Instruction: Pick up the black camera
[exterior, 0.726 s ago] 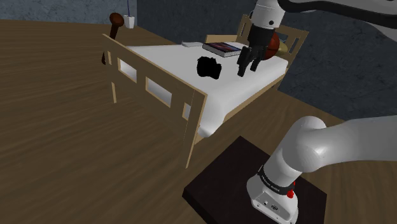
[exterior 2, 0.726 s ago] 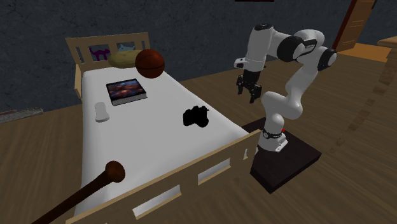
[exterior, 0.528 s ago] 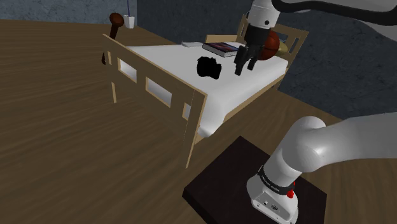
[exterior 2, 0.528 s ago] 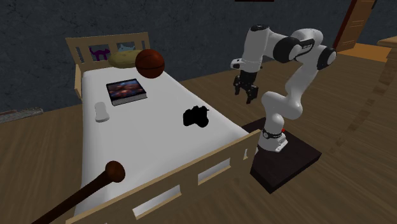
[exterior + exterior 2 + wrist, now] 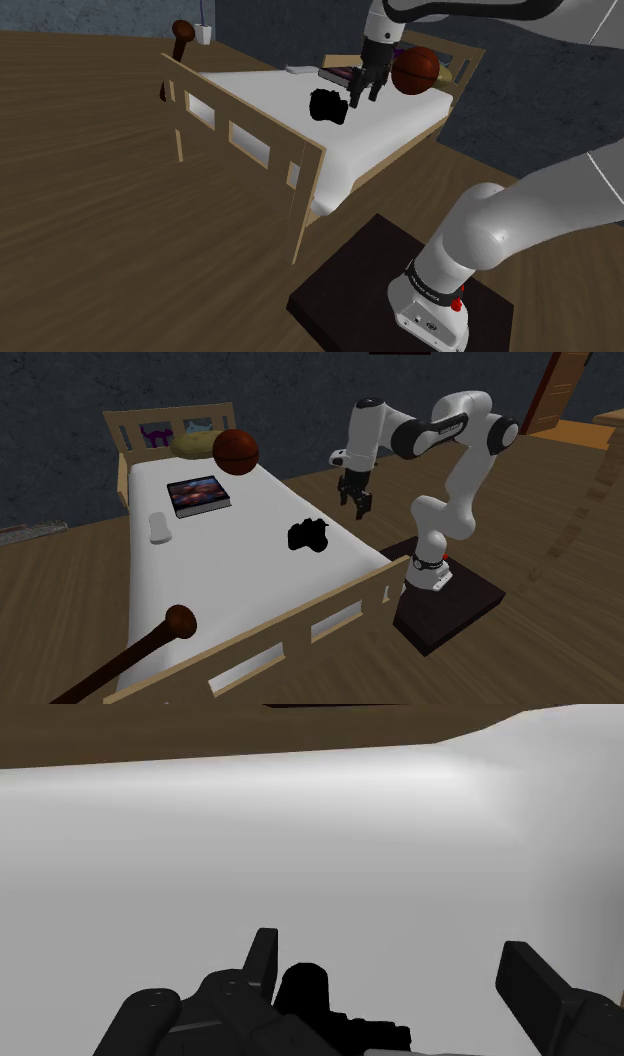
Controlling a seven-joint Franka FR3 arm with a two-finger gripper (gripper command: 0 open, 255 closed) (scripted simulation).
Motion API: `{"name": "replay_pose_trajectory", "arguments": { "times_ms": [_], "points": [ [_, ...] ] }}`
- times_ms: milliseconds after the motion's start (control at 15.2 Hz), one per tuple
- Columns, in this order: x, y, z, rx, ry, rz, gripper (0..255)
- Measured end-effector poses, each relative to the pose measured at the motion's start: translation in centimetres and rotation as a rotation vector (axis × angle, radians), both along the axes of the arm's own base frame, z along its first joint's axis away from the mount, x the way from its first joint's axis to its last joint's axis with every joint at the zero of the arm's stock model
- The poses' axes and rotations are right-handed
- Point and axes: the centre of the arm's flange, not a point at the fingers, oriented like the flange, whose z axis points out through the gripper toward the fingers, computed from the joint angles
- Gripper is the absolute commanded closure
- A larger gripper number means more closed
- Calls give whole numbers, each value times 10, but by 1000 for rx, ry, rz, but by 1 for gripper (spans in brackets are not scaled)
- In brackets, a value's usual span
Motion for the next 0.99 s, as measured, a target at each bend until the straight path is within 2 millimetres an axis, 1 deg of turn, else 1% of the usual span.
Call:
{"name": "replay_pose_trajectory", "arguments": {
  "times_ms": [66,132,264,462,528,660,990],
  "points": [
    [13,-7,0,-2,-1,1,0],
    [21,-13,-1,-5,-2,1,0],
    [45,-25,-9,-10,-4,2,0],
    [77,-42,-11,-17,-6,3,0],
    [82,-45,-14,-18,-6,3,0],
    [86,-46,-25,-19,-6,4,0],
    [87,-47,-48,-19,-6,4,0]
  ]
}}
